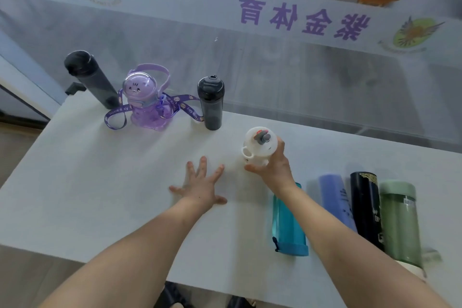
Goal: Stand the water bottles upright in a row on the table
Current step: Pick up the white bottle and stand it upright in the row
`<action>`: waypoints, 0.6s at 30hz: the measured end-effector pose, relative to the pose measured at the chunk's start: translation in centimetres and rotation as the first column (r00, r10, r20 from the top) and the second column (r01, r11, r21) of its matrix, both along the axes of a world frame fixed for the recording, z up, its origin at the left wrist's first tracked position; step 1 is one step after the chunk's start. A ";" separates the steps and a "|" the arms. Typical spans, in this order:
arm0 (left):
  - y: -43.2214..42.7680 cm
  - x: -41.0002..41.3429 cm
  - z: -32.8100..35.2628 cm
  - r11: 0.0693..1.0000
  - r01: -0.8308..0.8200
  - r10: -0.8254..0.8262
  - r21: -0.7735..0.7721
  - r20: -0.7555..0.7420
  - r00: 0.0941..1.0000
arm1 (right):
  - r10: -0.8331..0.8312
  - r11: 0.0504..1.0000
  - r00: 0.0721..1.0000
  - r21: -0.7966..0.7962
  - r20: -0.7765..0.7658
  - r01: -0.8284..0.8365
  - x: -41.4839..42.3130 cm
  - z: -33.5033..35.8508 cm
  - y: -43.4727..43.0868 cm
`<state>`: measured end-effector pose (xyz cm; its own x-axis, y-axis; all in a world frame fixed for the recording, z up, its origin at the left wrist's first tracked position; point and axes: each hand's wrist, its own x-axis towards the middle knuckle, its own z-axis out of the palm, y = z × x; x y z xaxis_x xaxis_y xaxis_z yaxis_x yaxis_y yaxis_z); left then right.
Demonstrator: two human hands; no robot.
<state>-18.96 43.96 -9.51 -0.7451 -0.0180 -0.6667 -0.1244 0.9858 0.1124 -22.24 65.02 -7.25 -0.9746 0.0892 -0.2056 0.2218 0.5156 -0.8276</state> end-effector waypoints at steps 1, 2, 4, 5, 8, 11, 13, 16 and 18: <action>0.0 0.0 0.1 1.000 0.000 0.000 0.000 0.000 1.000 | 0.036 0.999 0.999 -0.001 -0.003 -0.036 0.2 0.2 0.5; 0.0 0.0 0.2 1.000 -0.002 0.002 0.002 0.000 1.000 | 0.075 0.997 0.997 0.006 -0.005 -0.075 0.3 0.6 1.2; 0.1 0.1 0.3 1.000 0.002 -0.002 0.000 -0.005 1.000 | 0.182 0.982 0.983 0.045 -0.003 -0.182 0.2 1.5 2.6; 0.2 0.1 0.4 1.000 0.003 -0.003 -0.002 -0.007 1.000 | 0.242 0.968 0.970 0.070 -0.004 -0.241 0.1 2.1 3.1; 0.2 0.0 0.4 1.000 -0.002 0.003 0.008 -0.009 1.000 | 0.349 0.932 0.936 0.125 -0.041 -0.341 -1.0 3.4 3.9; 0.1 0.1 0.3 1.000 -0.002 0.002 0.011 -0.006 1.000 | 0.336 0.910 0.936 0.292 -0.103 -0.295 -1.7 3.9 2.7; 0.1 0.1 0.3 1.000 0.000 0.000 0.012 -0.002 1.000 | 0.270 0.878 0.958 0.431 -0.091 -0.207 -1.7 3.7 1.4; 0.2 0.0 0.2 1.000 -0.007 0.007 0.015 0.000 1.000 | 0.147 0.887 0.987 0.449 -0.066 -0.102 -1.4 3.4 0.2; 0.2 0.1 0.2 1.000 -0.012 0.012 0.015 0.005 1.000 | 0.080 0.969 0.996 0.240 -0.041 -0.068 -0.9 3.2 0.0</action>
